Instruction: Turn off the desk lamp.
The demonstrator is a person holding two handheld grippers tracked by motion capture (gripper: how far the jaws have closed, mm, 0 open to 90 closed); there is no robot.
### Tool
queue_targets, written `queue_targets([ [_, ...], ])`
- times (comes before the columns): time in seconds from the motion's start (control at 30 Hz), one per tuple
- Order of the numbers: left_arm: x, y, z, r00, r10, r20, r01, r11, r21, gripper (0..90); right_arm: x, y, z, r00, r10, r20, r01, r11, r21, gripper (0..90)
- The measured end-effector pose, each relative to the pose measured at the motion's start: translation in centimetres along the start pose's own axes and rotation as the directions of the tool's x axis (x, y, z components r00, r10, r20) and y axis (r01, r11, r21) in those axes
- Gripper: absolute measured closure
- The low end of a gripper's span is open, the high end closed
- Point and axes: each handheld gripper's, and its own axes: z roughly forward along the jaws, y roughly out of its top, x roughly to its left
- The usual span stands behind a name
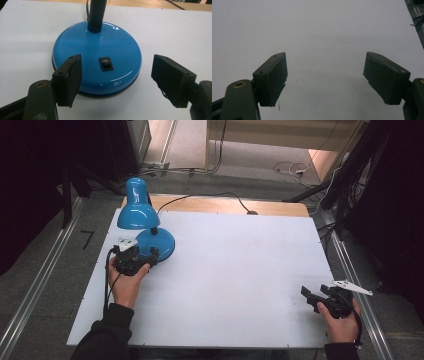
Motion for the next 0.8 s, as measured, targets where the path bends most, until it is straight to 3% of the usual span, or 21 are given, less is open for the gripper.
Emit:
queue_targets([
  [0.17,-0.4,-0.1,-0.6,0.9999,0.012,0.001,-0.012,0.9999,-0.007,25.0,0.0,0.0,0.0,1.0,0.0,0.0,0.0,1.0,0.0,18.2],
  [0.5,-0.5,-0.6,-1.3,0.9997,-0.008,0.023,0.008,1.0,0.0,25.0,0.0,0.0,0.0,1.0,0.002,0.0,-0.002,1.0,0.001,18.1],
  [0.8,-0.5,-1.3,-1.8,0.9997,-0.003,0.024,0.002,1.0,0.005,25.0,0.0,0.0,0.0,1.0,0.002,0.001,-0.002,1.0,0.002,18.1],
])
